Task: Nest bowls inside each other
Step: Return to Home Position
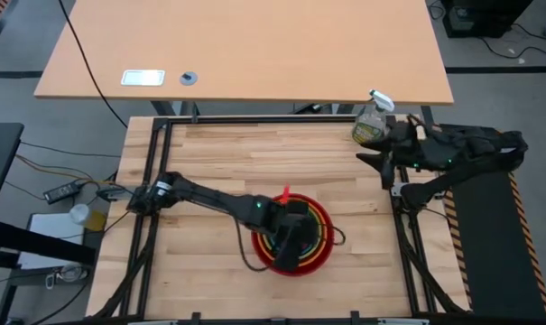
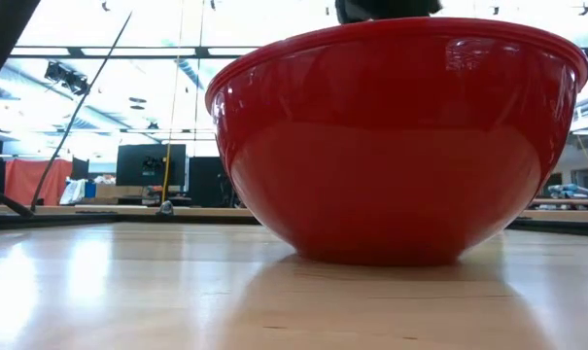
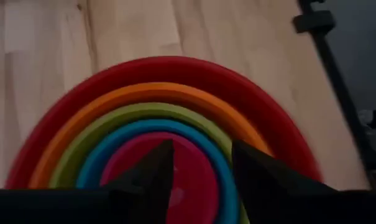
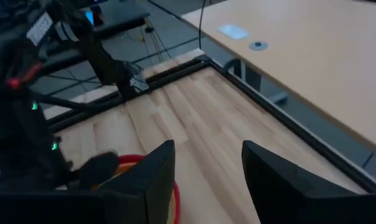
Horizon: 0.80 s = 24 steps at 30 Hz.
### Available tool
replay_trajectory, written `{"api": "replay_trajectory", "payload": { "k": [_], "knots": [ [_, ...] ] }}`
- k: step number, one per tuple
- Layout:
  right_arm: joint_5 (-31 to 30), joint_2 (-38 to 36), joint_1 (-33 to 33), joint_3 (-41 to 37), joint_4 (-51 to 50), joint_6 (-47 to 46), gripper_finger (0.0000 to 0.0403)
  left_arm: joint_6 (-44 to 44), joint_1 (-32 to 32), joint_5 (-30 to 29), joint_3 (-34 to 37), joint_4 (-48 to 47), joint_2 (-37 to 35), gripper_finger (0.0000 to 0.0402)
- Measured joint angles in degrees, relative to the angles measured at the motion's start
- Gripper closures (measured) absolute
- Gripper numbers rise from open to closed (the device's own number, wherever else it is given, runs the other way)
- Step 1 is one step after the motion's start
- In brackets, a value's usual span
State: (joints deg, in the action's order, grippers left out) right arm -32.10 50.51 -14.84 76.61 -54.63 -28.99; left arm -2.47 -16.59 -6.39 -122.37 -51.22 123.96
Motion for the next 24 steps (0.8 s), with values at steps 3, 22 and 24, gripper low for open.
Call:
{"api": "replay_trajectory", "payload": {
  "k": [3,22,24],
  "knots": [
    [-3.3,-2.1,-2.7,-2.5,0.1,0.4,0.021,1.7,1.3,-0.5,0.3,-0.9,-2.0,0.0251],
    [15.6,-32.3,-0.7,-48.9,41.8,-1.5,0.0242,-15.5,2.8,-13.9,50.5,28.2,-45.7,0.0287],
    [15.9,-36.1,1.0,-51.3,42.2,-2.6,0.025,-17.2,3.4,-15.0,55.0,30.8,-50.2,0.0287]
  ]
}}
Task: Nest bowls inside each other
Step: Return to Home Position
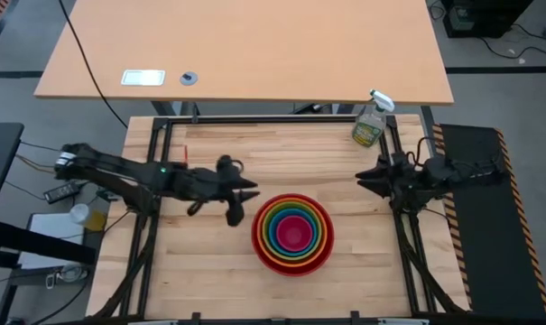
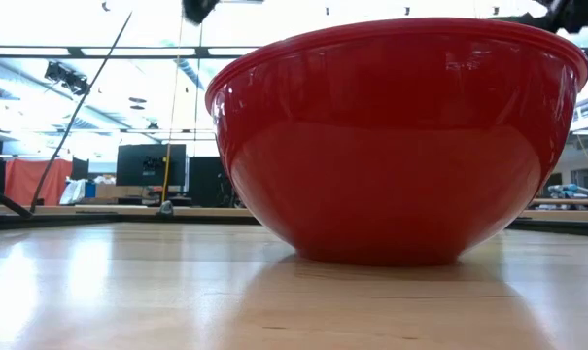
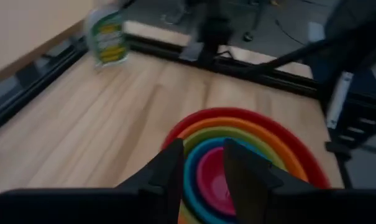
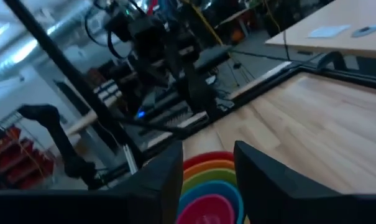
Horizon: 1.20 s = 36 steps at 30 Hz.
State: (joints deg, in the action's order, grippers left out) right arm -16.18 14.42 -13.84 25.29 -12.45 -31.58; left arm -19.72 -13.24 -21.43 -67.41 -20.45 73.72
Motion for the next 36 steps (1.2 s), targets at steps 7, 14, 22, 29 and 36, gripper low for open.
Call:
{"api": "replay_trajectory", "payload": {
  "k": [7,14,22,29,36],
  "knots": [
    [1.3,-11.2,3.7,-5.1,-1.6,-3.2,0.0268,-7.2,3.1,-1.9,16.8,8.7,-14.9,0.0287],
    [0.3,-14.1,4.9,-6.1,-4.7,-4.5,0.0274,-14.3,4.7,-4.3,33.3,15.7,-30.5,0.0287],
    [-1.5,-14.2,5.4,-6.8,-4.9,-6.5,0.0274,-20.3,4.9,-8.0,47.7,19.1,-47.2,0.0287],
    [-1.7,-14.2,5.3,-11.9,0.3,-10.9,0.0274,-22.9,4.9,-10.4,55.2,19.1,-57.5,0.0287],
    [-2.3,-14.2,5.3,-19.5,10.0,-15.1,0.0274,-23.9,4.9,-11.0,58.9,18.1,-64.5,0.0287]
  ]
}}
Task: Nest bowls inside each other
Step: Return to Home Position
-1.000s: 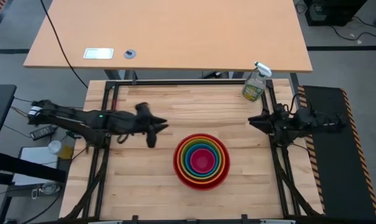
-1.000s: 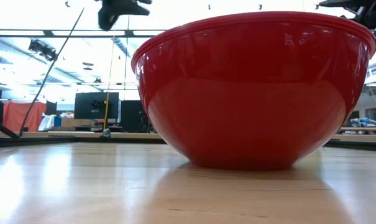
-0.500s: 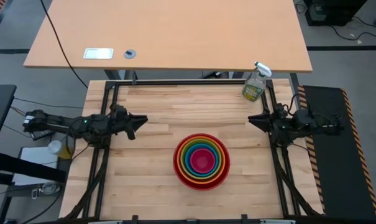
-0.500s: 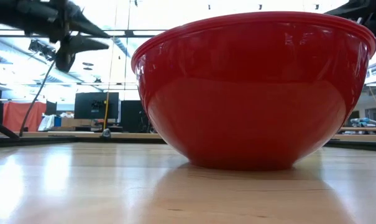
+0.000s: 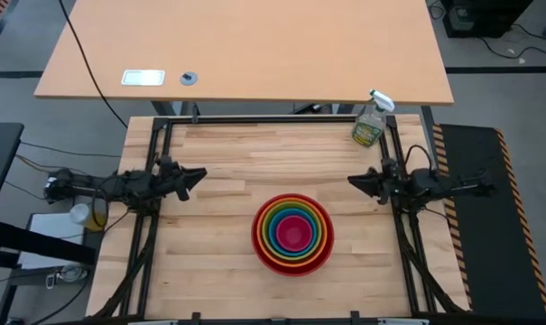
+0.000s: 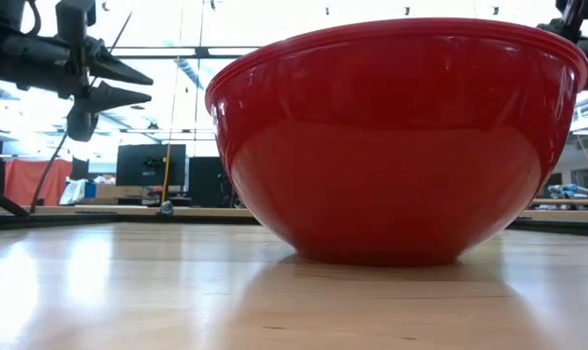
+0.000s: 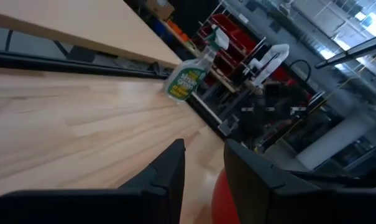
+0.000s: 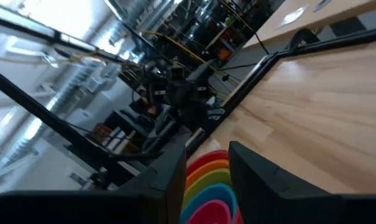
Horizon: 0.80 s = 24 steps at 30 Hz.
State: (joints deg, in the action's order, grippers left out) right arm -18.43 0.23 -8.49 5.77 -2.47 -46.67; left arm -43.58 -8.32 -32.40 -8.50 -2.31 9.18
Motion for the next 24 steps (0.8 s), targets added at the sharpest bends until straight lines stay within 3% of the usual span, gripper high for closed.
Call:
{"api": "replay_trajectory", "payload": {
  "k": [5,19,24],
  "knots": [
    [-0.2,0.0,0.0,-5.4,8.2,-3.4,0.0274,-1.3,0.0,0.1,0.8,-3.8,-3.5,0.0287],
    [-3.1,0.2,0.0,-5.4,9.3,-4.6,0.0274,-7.9,0.0,0.4,0.6,-20.8,-6.8,0.0287],
    [-1.2,0.2,0.0,-5.4,9.1,-4.0,0.0274,-2.7,0.1,-1.1,0.6,-20.8,-4.7,0.0287]
  ]
}}
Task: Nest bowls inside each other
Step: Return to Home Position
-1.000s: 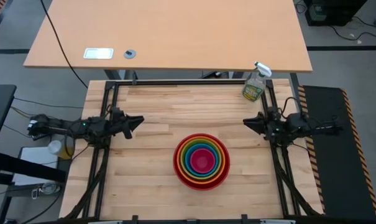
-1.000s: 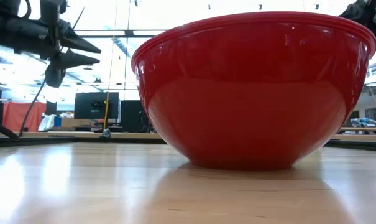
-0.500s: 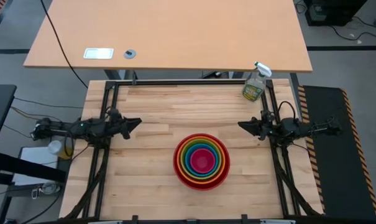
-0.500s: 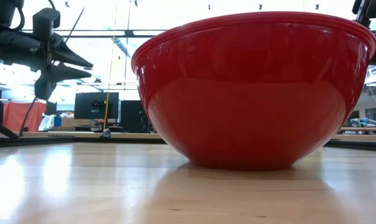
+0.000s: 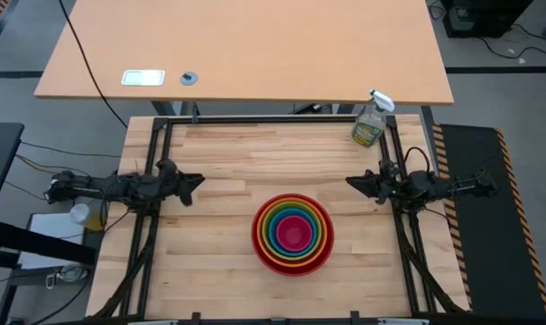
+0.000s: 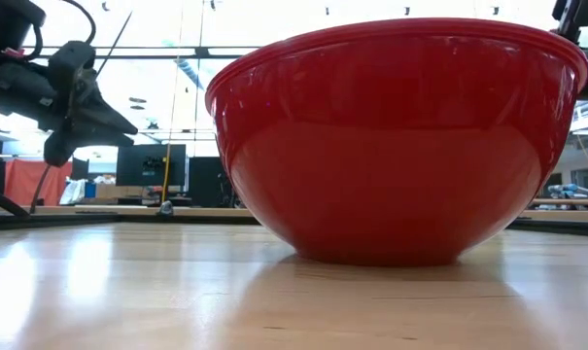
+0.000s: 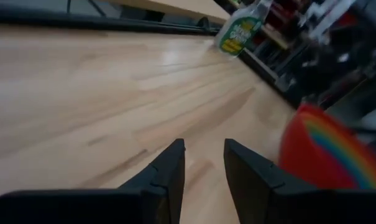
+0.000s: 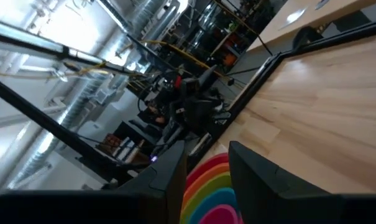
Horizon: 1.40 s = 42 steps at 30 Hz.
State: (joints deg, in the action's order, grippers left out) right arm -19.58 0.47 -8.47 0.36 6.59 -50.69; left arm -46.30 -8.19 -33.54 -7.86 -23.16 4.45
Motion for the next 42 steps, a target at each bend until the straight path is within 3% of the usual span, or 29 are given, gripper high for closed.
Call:
{"api": "replay_trajectory", "payload": {
  "k": [3,6,10,14,18,42],
  "knots": [
    [0.2,0.0,0.0,0.0,-0.4,2.4,0.0274,7.9,0.0,0.9,0.0,0.0,0.8,0.0287],
    [0.7,0.0,0.0,0.0,-0.3,5.9,0.0274,11.1,-0.1,4.6,0.0,0.0,1.0,0.0287],
    [-1.4,0.0,0.0,0.0,-0.3,14.3,0.0274,17.5,-0.1,4.8,0.0,-0.1,1.2,0.0287],
    [-3.2,0.0,0.0,0.0,-2.4,33.6,0.0274,32.4,0.0,3.6,0.0,-0.1,1.2,0.0287],
    [-3.0,0.5,0.0,0.0,-2.5,49.2,0.0273,35.3,0.0,1.7,0.0,0.0,1.2,0.0287],
    [-2.9,0.5,0.0,0.0,-2.4,50.7,0.0272,35.1,0.0,1.8,0.0,0.6,1.2,0.0287]
  ]
}}
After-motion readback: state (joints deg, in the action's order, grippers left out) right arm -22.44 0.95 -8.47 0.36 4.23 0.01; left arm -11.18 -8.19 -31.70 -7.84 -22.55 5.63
